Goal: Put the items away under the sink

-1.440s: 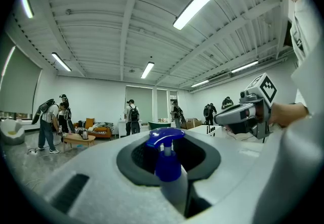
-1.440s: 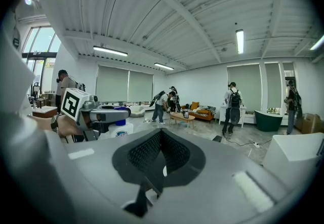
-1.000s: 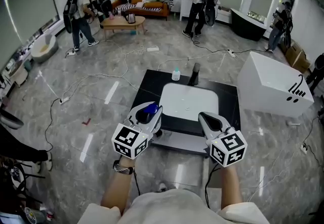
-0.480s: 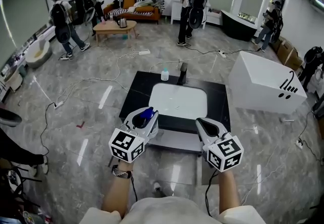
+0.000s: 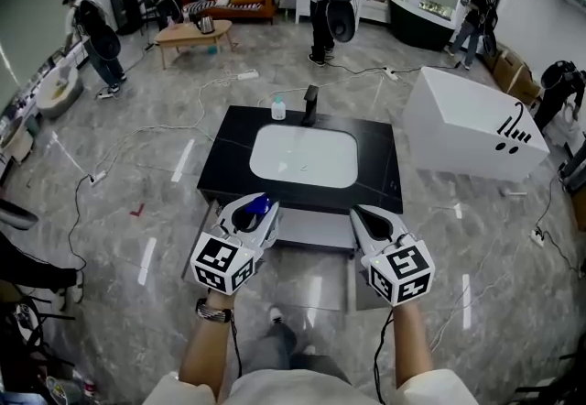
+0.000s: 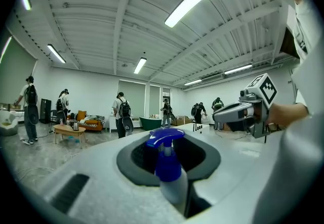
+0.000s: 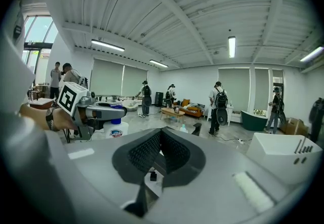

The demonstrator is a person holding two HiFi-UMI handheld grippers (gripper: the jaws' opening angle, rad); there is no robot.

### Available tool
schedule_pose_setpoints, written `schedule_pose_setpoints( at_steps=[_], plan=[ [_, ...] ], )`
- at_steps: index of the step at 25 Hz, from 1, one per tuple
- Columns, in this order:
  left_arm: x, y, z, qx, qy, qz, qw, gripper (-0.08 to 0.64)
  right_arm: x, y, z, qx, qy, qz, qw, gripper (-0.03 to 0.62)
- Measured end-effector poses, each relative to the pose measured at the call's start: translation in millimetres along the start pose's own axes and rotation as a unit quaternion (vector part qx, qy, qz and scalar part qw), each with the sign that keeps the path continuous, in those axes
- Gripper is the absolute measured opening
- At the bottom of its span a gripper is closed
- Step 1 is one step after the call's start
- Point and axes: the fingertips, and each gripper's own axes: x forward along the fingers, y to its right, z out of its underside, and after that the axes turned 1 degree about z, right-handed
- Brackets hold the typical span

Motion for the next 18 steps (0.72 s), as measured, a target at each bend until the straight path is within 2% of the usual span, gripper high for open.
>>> schedule_pose_setpoints(
  at_steps=[8, 18],
  plan=[
    [13.9, 16.4, 49.1, 0.013, -0.001, 0.012, 0.9998, 0.081, 1.8, 12.8, 52.5, 0.009, 0.005, 0.021, 1.000, 0.006],
    [31.8, 24.8, 114.2, 0.010, -0.007, 0.029, 0.9995, 0.081, 6.9, 20.2, 115.4, 0.010, 0.003, 0.038, 0.999, 0.006]
  ],
)
